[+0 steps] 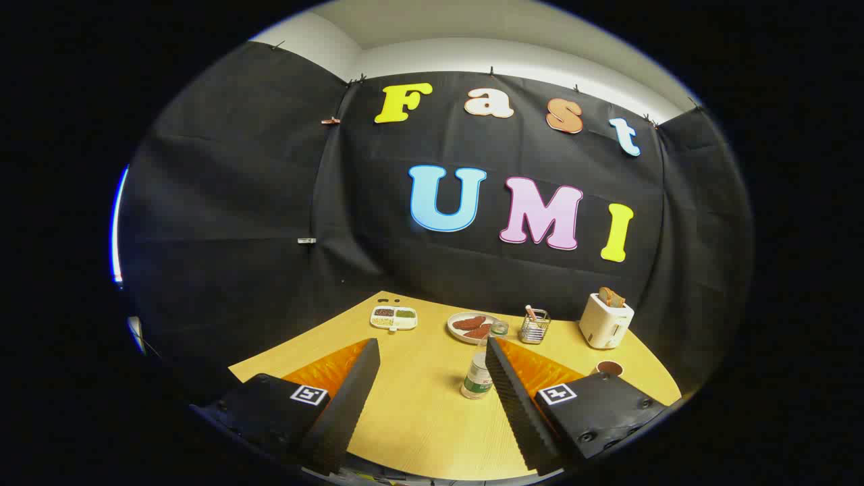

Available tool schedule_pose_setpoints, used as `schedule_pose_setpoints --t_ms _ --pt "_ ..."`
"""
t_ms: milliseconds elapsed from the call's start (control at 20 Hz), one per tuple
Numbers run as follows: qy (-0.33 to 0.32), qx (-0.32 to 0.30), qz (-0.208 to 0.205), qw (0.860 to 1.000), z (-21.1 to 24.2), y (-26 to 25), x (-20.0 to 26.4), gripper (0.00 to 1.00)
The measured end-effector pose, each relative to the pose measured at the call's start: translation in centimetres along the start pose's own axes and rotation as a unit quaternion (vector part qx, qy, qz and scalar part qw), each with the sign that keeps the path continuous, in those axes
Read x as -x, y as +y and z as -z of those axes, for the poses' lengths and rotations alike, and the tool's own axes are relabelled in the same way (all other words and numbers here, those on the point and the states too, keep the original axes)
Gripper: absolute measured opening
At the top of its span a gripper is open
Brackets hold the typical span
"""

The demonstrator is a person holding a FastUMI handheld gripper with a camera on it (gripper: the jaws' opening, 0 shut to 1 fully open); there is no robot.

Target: Take the bottle from table, then pour the juice into the cup, finally place the bottle on the coaster

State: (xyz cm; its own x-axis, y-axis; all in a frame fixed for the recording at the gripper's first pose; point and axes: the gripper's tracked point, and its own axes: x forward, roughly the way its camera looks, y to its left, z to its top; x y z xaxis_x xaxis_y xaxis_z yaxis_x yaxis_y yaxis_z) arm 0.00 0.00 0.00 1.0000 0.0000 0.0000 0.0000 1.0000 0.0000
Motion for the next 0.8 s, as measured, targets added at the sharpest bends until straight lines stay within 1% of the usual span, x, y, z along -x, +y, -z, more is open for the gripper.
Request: schedule_pose_setpoints --t_ms 300,600,800 --pt "0.001 -0.008 -0.011 1.0 0.2 0.0 0.0 0.97" --pt "0.0 -0.016 -0.007 1.0 0.2 -0.3 -0.6 0.97" --pt "0.001 -0.024 0.003 1.0 0.7 -0.6 -1.4 0.97"
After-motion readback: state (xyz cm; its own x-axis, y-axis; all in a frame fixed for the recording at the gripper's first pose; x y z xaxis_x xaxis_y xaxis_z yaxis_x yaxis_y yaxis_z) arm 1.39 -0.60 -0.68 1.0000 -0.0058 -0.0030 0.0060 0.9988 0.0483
